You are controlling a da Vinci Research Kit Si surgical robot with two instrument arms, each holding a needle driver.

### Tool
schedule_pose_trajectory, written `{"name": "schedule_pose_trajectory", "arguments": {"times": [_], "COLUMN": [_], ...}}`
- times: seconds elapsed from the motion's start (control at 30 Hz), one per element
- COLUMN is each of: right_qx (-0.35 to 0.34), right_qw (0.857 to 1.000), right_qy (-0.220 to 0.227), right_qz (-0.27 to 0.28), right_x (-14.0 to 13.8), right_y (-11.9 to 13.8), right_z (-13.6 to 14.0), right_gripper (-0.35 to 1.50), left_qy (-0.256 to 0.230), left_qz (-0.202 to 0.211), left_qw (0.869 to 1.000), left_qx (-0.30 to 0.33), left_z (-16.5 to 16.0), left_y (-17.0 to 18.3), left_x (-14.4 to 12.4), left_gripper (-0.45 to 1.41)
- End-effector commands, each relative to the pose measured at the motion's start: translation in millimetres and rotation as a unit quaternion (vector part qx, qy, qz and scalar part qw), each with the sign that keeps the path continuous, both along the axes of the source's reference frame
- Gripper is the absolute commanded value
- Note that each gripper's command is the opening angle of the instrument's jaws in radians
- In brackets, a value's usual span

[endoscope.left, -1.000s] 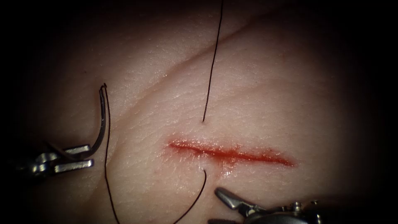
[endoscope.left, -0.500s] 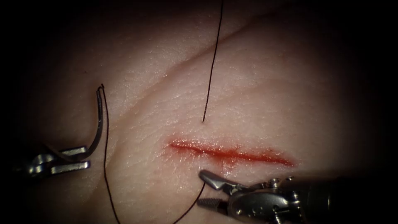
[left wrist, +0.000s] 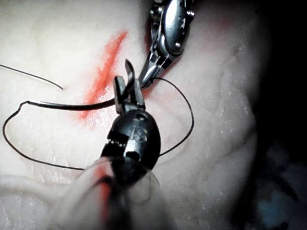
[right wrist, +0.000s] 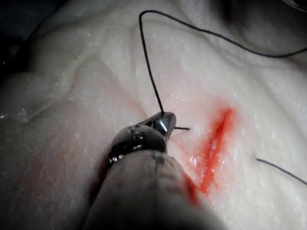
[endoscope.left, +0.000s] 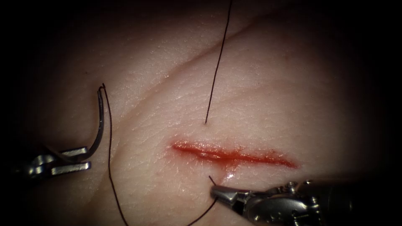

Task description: Wound Closure

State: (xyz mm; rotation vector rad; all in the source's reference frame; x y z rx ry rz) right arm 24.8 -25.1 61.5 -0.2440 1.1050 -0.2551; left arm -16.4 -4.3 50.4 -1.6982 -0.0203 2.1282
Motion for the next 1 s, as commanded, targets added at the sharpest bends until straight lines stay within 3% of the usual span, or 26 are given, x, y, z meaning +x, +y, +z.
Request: {"name": "schedule_pose_trajectory", "arguments": {"times": [0.03,0.27,0.53,0.7,0.73,0.8,0.83,0.9,1.0], "right_qx": [-0.002,-0.006,0.001,0.010,0.019,0.024,0.023,0.025,0.039], "right_qw": [1.000,1.000,0.998,0.998,0.998,0.999,0.999,1.000,0.999], "right_qy": [0.010,0.019,0.024,0.027,0.025,0.014,0.009,0.005,0.021], "right_qz": [0.002,-0.020,-0.052,-0.062,-0.057,-0.039,-0.024,0.001,0.011], "right_x": [0.7,2.0,5.0,6.7,7.0,6.9,6.7,5.8,4.4], "right_y": [-2.0,-7.3,-15.2,-17.7,-16.8,-15.0,-14.0,-11.6,-8.2], "right_z": [-1.2,-7.4,-12.8,-15.0,-15.3,-14.9,-14.6,-13.4,-11.4], "right_gripper": [-0.35,-0.35,-0.35,-0.35,-0.18,0.84,1.08,1.25,1.26], "left_qy": [0.001,0.000,0.000,0.000,0.001,0.001,0.001,0.001,0.001], "left_qz": [0.000,0.001,0.002,0.001,0.001,0.000,0.000,0.000,0.000], "left_qw": [1.000,1.000,1.000,1.000,1.000,1.000,1.000,1.000,1.000], "left_qx": [0.001,0.000,0.000,0.000,0.001,0.000,0.000,0.000,0.000], "left_z": [0.6,0.5,0.6,0.6,0.6,0.5,0.5,0.5,0.6], "left_y": [-0.6,-0.7,-0.7,-0.7,-0.7,-0.7,-0.7,-0.8,-0.8], "left_x": [-0.6,-0.3,-0.2,-0.4,-0.5,-0.5,-0.5,-0.5,-0.5], "left_gripper": [-0.45,-0.45,-0.45,-0.45,-0.45,-0.45,-0.45,-0.45,-0.45]}}
